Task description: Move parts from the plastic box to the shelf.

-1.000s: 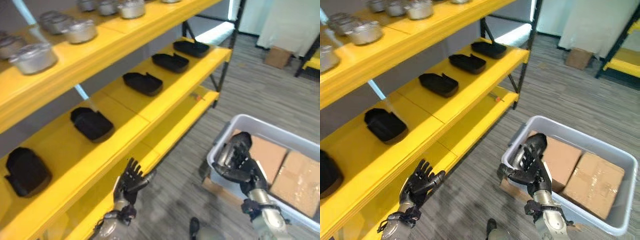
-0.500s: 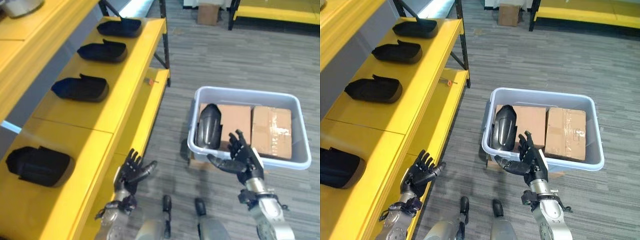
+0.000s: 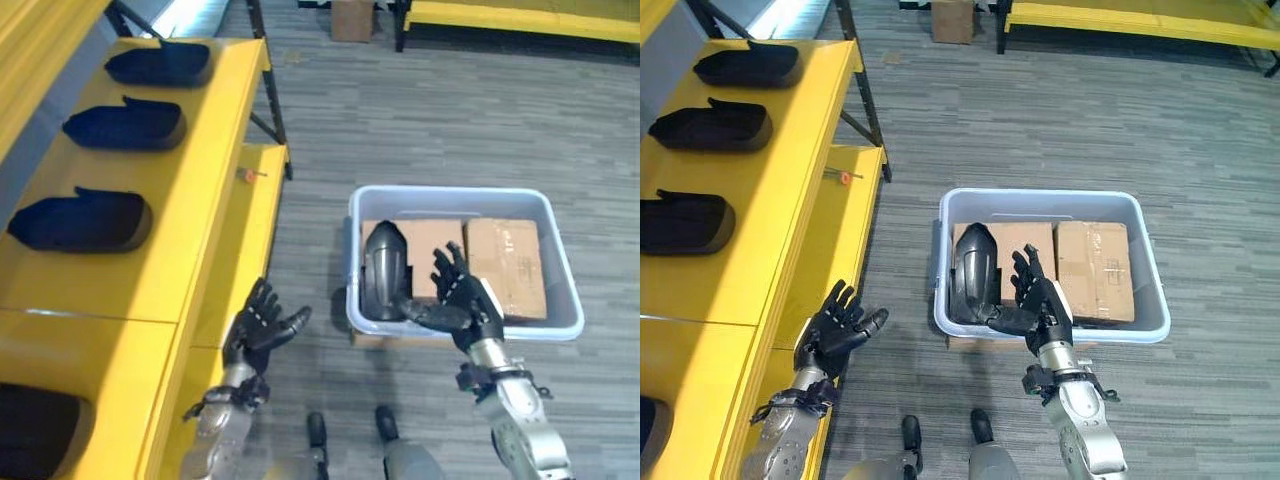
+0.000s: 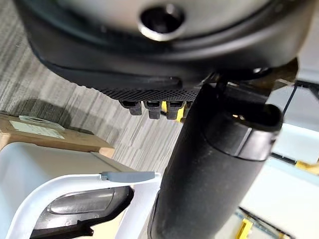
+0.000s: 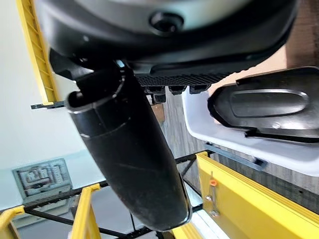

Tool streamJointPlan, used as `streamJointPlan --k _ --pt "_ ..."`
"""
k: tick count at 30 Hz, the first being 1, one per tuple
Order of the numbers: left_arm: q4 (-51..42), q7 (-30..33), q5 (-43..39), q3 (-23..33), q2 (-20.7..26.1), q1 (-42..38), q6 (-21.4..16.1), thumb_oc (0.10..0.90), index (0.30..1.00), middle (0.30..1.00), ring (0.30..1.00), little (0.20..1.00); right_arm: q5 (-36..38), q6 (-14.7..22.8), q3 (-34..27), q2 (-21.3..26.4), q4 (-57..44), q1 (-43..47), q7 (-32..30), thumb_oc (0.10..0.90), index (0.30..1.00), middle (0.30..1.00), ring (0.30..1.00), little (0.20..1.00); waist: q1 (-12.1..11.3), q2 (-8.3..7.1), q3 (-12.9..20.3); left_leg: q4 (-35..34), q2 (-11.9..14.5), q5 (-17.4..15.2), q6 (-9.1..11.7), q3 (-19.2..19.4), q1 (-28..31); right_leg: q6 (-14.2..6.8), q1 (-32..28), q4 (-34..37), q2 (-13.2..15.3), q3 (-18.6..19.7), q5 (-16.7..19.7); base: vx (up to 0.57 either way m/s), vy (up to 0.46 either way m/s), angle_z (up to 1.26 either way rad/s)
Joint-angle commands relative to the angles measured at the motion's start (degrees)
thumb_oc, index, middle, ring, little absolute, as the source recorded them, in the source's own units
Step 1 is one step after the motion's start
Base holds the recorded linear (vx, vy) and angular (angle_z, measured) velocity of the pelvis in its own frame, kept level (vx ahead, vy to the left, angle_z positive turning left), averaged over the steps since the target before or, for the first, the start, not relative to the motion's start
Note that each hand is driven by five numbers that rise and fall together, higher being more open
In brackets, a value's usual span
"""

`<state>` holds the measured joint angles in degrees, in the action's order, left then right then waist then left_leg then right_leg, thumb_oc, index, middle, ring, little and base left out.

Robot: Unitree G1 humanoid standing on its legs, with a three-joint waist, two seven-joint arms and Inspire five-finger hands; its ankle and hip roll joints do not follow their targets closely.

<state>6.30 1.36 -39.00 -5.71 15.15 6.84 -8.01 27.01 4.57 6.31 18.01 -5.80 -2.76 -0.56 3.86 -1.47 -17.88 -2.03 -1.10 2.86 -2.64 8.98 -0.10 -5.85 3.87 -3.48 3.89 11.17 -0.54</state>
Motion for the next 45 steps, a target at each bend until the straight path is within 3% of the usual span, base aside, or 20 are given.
streamJointPlan --k 1,3,5,9,12,16,22,27,32,38,43,45 --pt "-5.33 0.56 2.58 2.04 2.83 0.67 -5.08 0.900 1.000 1.000 1.000 1.000 -1.55 4.18 0.82 0.30 -2.44 5.25 0.09 0.900 1.000 1.000 1.000 1.000 -2.13 -1.05 1.84 2.37 2.72 -2.54 2.67 1.67 -4.01 -7.03 1.03 -3.79 10.21 -14.38 5.78 0.02 -0.135 -1.68" --pt "-4.69 1.04 1.82 1.87 3.01 -0.20 -5.04 0.900 1.000 1.000 1.000 1.000 -1.90 3.58 0.96 0.30 -2.37 6.16 -0.01 0.900 1.000 1.000 1.000 1.000 -1.52 -0.72 1.01 2.13 4.79 -2.38 3.91 1.98 -3.55 -7.21 3.29 -1.09 13.28 -14.45 10.31 0.07 -0.185 -1.04" --pt "-4.28 1.47 1.87 1.75 3.00 -0.79 -5.06 0.900 1.000 1.000 1.000 1.000 -1.97 3.46 0.47 0.22 -2.32 5.94 -0.46 0.900 1.000 1.000 1.000 1.000 -0.95 -0.98 0.97 1.87 5.41 -2.61 4.93 1.47 -3.15 -7.63 4.73 1.90 15.02 -13.77 12.25 0.09 -0.139 -0.10" --pt "-3.75 1.76 1.92 1.69 2.80 -1.27 -5.18 0.900 1.000 1.000 1.000 1.000 -2.15 3.38 0.15 0.21 -2.87 5.12 -0.68 0.900 1.000 1.000 1.000 1.000 -0.31 -2.58 1.05 1.83 6.30 -2.97 7.01 0.90 -2.30 -8.61 3.75 5.95 16.68 -16.02 14.32 0.08 -0.202 0.11" --pt "-3.42 2.13 2.29 1.43 1.83 -1.64 -5.10 0.900 1.000 1.000 1.000 1.000 -2.63 3.42 -0.20 0.60 -3.29 4.17 -0.99 0.900 1.000 1.000 1.000 1.000 -0.22 -2.79 1.80 0.52 8.13 -1.75 8.82 0.34 -1.52 -8.56 3.05 5.45 15.26 -17.68 12.07 0.08 -0.226 0.19" --pt "-3.68 2.24 1.39 1.49 0.50 -1.03 -4.77 0.900 1.000 1.000 1.000 1.000 -2.44 4.17 -0.97 2.24 -3.74 3.00 -1.60 0.900 1.000 1.000 1.000 1.000 0.23 -0.64 1.85 0.91 13.10 0.27 11.42 -0.77 -1.85 -6.49 1.91 3.89 12.20 -21.38 7.40 0.09 -0.264 0.02" --pt "-4.23 1.97 1.51 0.44 -0.82 0.70 -3.96 0.900 1.000 1.000 1.000 1.000 -4.04 4.28 -1.78 4.09 -3.98 2.61 -3.11 0.900 1.000 1.000 1.000 1.000 0.60 2.45 0.38 -1.86 16.50 4.39 13.54 0.09 -1.36 -5.09 1.39 2.76 10.34 -24.72 4.43 0.07 -0.150 0.18" --pt "-5.02 2.27 1.71 0.50 -1.05 1.31 -4.11 0.900 1.000 1.000 1.000 1.000 -6.77 4.25 -2.33 5.83 -4.23 4.17 -4.41 0.900 1.000 1.000 1.000 1.000 0.25 3.55 -1.57 -2.52 17.05 5.80 14.30 0.45 -2.97 -4.93 3.24 2.11 10.36 -25.60 4.15 0.02 -0.061 0.11" --pt "-5.26 2.84 1.51 0.39 -1.04 1.21 -4.46 0.900 1.000 1.000 1.000 1.000 -10.90 4.60 -2.50 7.50 -3.96 7.43 -6.25 0.900 1.000 1.000 1.000 1.000 -0.10 3.69 -3.66 -2.85 16.89 6.11 14.29 0.64 -4.54 -4.95 5.71 1.12 10.87 -25.41 4.37 0.00 -0.023 0.02" --pt "-6.43 3.11 1.26 0.10 -0.68 1.21 -5.36 0.900 1.000 1.000 1.000 1.000 -21.15 5.17 -3.15 12.86 -3.66 14.63 -9.94 0.900 1.000 1.000 1.000 1.000 -1.00 3.79 -7.25 -2.75 16.31 6.40 14.30 0.60 -7.74 -5.14 9.40 0.01 11.90 -24.59 4.83 -0.01 -0.002 0.00" --pt "-8.13 3.39 0.31 -0.87 0.16 1.01 -6.81 0.900 1.000 1.000 1.000 1.000 -36.00 5.00 -2.87 22.63 -1.77 25.05 -15.97 0.900 1.000 1.000 1.000 1.000 -2.17 3.67 -10.98 -2.24 15.84 6.27 14.23 0.41 -10.24 -5.36 12.61 -1.42 12.47 -23.66 5.01 0.00 0.011 0.02" --pt "-8.26 3.41 0.20 -1.05 0.22 0.80 -6.97 0.900 1.000 1.000 1.000 1.000 -37.51 4.95 -2.49 23.83 -1.79 26.58 -16.52 0.900 1.000 1.000 1.000 1.000 -2.31 3.54 -11.34 -2.22 15.73 6.49 14.12 0.33 -10.78 -5.28 13.31 -1.60 12.39 -23.52 5.20 -0.02 0.013 0.08"
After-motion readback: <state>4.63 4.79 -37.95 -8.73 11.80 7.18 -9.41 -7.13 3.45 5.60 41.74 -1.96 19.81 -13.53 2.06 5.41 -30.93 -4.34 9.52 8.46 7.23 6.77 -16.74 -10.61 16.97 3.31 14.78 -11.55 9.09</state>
